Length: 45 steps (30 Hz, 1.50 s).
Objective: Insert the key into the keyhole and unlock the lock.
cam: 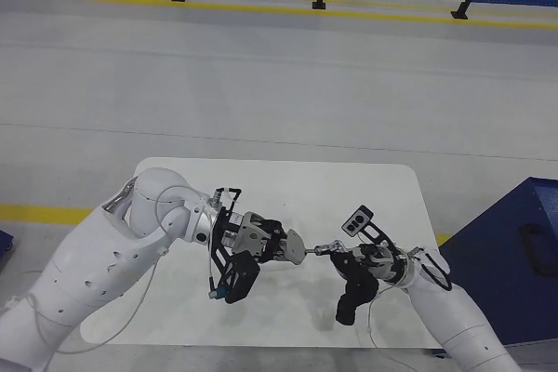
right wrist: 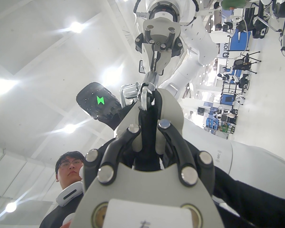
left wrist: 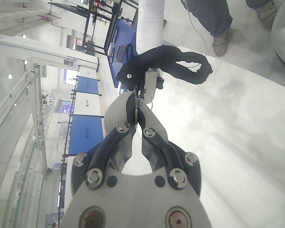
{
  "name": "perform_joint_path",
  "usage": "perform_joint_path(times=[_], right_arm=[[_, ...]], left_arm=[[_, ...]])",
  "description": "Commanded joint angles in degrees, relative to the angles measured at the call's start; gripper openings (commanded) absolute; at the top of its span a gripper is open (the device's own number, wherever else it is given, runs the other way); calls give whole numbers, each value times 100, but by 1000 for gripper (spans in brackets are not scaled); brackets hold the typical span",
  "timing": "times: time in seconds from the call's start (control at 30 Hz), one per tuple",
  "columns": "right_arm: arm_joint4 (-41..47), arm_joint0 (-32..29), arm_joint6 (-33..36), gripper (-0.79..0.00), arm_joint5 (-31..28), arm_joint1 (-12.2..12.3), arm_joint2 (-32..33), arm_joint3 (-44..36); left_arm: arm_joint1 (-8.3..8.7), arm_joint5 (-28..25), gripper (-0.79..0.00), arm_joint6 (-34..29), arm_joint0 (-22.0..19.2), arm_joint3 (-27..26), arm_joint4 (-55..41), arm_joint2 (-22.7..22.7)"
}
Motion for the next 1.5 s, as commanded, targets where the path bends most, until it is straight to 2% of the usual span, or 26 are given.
perform_joint_path(times=[0.0, 0.87, 0.9, 0.93, 0.97, 1.0, 1.03, 1.07, 1.1, 1.27, 1.4, 1.47], right_arm=[[-2, 8, 0, -785, 3, -7, 0, 7], [-85, 27, 0, -785, 24, -65, 29, 21], [-82, 25, 0, -785, 27, -66, 32, 22], [-71, 23, 0, -785, 30, -67, 38, 25], [-68, 21, 0, -785, 24, -68, 42, 22], [-69, 18, 0, -785, 21, -68, 44, 21], [-70, 16, 0, -785, 21, -69, 46, 20], [-65, 13, 0, -785, 22, -69, 50, 20], [-54, 9, 0, -785, 23, -69, 55, 24], [95, -9, 0, -785, 23, -73, 127, 82], [399, -40, -51, -785, 28, -96, 247, 268], [480, -31, -185, -785, 12, -114, 282, 323]], left_arm=[[2, -11, -785, -2, -13, 9, -2, 17], [-54, -32, -785, -235, -179, 46, 18, 337], [-57, -35, -640, -234, -186, 50, -2, 344], [-59, -36, -379, -236, -193, 52, -14, 349], [-60, -44, -446, -247, -200, 54, -17, 353], [-61, -46, -585, -254, -207, 47, -16, 357], [-60, -48, -523, -256, -208, 46, -21, 361], [-59, -31, -114, -263, -205, 45, -43, 352], [-56, 12, 0, -287, -194, 39, -76, 327], [17, 97, 0, -390, -118, -64, -154, 100], [121, 502, 0, -456, 238, -92, -652, -336], [121, 502, 0, -456, 238, -92, -652, -336]])
